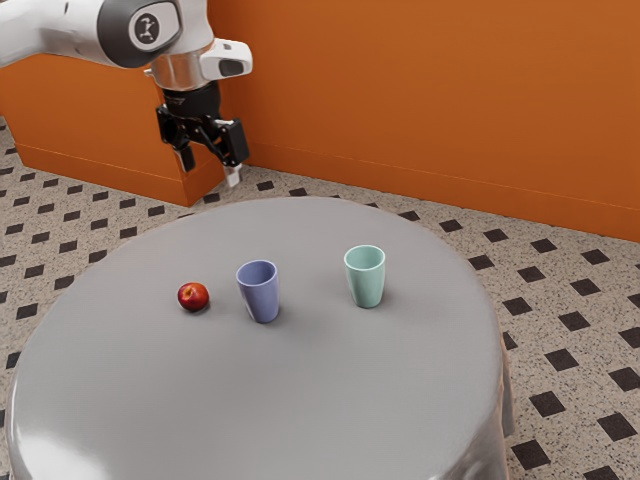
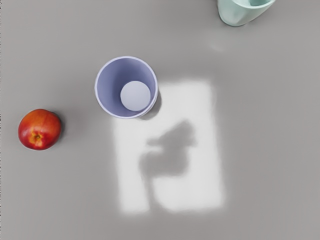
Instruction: Place the left cup onto the right cup
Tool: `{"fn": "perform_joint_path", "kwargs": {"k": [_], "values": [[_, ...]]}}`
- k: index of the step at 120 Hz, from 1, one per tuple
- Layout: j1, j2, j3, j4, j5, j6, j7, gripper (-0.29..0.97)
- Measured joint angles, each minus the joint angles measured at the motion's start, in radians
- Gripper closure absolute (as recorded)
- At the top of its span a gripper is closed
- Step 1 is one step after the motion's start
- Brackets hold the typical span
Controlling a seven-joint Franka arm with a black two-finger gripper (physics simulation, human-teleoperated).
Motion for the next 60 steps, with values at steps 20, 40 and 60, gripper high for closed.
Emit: {"fn": "perform_joint_path", "kwargs": {"k": [20,40,60], "values": [[0.032,0.002,0.0,-0.003,0.001,0.004,0.003,0.0],[0.059,0.008,0.0,-0.017,0.0,0.017,0.005,0.0],[0.054,0.026,0.001,-0.023,-0.003,0.033,0.006,0.0]]}}
